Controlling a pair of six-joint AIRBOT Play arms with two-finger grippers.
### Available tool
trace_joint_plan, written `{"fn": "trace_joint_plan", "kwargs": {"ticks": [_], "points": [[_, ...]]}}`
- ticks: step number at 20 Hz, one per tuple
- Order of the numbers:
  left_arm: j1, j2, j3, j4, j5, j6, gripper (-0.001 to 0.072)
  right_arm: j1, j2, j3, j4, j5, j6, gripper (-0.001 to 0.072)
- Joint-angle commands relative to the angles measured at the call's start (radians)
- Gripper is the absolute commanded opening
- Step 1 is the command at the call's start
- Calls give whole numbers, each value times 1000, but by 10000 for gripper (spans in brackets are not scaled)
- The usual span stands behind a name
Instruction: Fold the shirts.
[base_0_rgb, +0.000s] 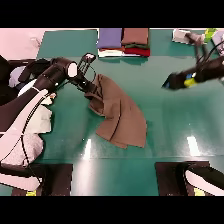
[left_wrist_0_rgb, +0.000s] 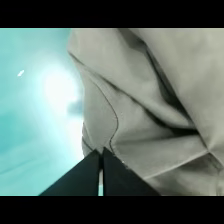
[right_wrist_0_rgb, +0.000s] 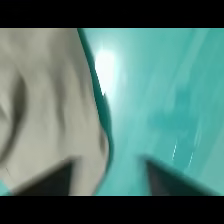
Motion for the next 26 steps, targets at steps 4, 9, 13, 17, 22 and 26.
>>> {"fn": "trace_joint_plan", "kwargs": {"ticks": [4,9,13,17,22,26], "points": [[0,14,8,29,-24,1,21,112,-3,-438,2,-135,117,491],[0,14,8,29,-29,1,21,280,-128,-483,77,-264,146,488],[0,14,8,37,-48,1,21,333,-189,-483,105,-351,159,249],[21,34,36,111,-63,0,21,279,-85,-416,20,-338,162,15],[158,192,146,111,-57,-2,21,33,131,-99,-166,-161,156,15],[202,406,210,109,15,1,21,-142,256,185,-157,-133,105,14]]}}
